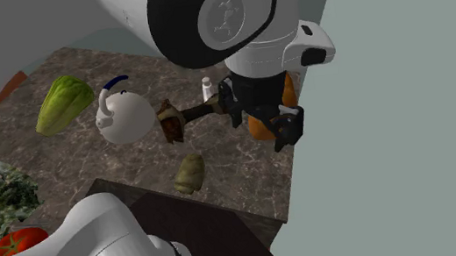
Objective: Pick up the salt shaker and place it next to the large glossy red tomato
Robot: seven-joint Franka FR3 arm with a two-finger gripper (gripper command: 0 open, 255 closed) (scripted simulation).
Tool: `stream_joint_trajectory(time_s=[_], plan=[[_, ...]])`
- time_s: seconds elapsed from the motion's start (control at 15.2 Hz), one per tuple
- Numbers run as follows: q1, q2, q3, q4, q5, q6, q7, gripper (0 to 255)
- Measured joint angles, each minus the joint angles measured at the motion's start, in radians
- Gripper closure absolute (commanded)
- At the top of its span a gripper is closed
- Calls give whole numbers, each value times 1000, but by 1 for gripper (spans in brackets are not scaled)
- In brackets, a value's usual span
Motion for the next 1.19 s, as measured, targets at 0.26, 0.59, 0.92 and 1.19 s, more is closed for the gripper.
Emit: stream_joint_trajectory(time_s=[0.26,0.59,0.92,1.19], plan=[[16,27,35,-13,31,37,46,0],[52,84,109,-51,95,132,145,0],[88,185,190,-43,152,230,247,0],[111,282,253,-15,183,306,327,0]])
